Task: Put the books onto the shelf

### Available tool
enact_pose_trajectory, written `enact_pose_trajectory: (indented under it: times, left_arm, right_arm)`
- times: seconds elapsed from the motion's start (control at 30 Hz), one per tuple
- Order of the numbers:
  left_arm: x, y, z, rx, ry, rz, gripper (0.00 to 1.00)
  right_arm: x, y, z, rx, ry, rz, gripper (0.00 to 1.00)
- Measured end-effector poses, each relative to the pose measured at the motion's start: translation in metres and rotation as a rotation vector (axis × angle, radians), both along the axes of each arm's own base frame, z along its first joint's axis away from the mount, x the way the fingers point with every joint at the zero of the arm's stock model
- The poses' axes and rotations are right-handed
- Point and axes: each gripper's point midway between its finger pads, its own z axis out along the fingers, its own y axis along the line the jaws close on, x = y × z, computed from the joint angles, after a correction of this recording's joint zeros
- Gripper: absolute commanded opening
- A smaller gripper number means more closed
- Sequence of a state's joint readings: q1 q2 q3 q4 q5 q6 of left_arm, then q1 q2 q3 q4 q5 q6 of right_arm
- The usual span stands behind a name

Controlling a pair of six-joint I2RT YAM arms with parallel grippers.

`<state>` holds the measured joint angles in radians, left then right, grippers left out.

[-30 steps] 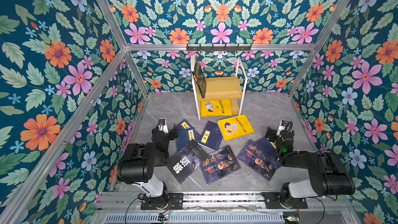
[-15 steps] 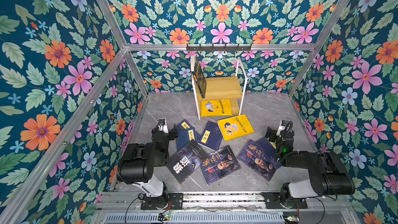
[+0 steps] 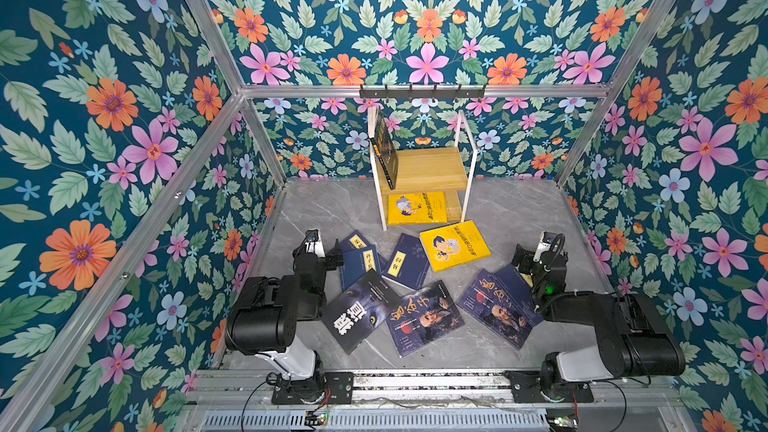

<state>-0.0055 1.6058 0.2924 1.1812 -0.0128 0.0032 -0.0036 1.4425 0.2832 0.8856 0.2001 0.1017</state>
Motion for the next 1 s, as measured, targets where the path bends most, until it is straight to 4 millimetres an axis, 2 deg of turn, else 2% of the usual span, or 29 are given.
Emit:
enact_pose_trajectory:
  times: [0.3, 0.4, 0.47, 0.57, 0.63, 0.7, 0.8, 0.9, 1.0]
  left_arm:
    - [0.000, 0.000, 0.000, 0.000, 0.000, 0.000, 1.00]
    - [-0.001, 0.000, 0.008, 0.000, -0.010, 0.000, 1.00]
    - [0.008, -0.002, 0.032, -0.001, -0.036, -0.015, 1.00]
    - [0.031, -0.008, 0.076, -0.004, -0.057, -0.045, 1.00]
    - [0.042, -0.008, 0.089, -0.015, -0.004, -0.043, 1.00]
    - [0.046, -0.006, 0.092, -0.055, 0.088, -0.018, 1.00]
    - [0.033, -0.002, 0.088, -0.118, 0.228, 0.026, 1.00]
    - [0.016, -0.001, 0.086, -0.192, 0.331, 0.065, 1.00]
    - [-0.007, 0.000, 0.072, -0.285, 0.424, 0.098, 1.00]
  right_arm:
    - [0.000, 0.000, 0.000, -0.004, 0.000, -0.004, 0.98]
    - [-0.002, 0.011, 0.005, -0.028, -0.009, 0.036, 0.98]
    - [0.000, 0.027, 0.023, -0.044, -0.018, 0.099, 0.98]
    - [0.016, 0.043, 0.080, -0.016, -0.099, 0.159, 0.95]
    - [0.017, 0.051, 0.094, 0.012, -0.090, 0.184, 0.95]
    - [0.015, 0.070, 0.097, 0.052, -0.032, 0.250, 0.94]
    - [0.012, 0.100, 0.114, 0.132, 0.007, 0.344, 0.94]
    - [0.004, 0.145, 0.126, 0.212, 0.068, 0.466, 0.94]
    - [-0.008, 0.200, 0.132, 0.262, 0.145, 0.606, 0.94]
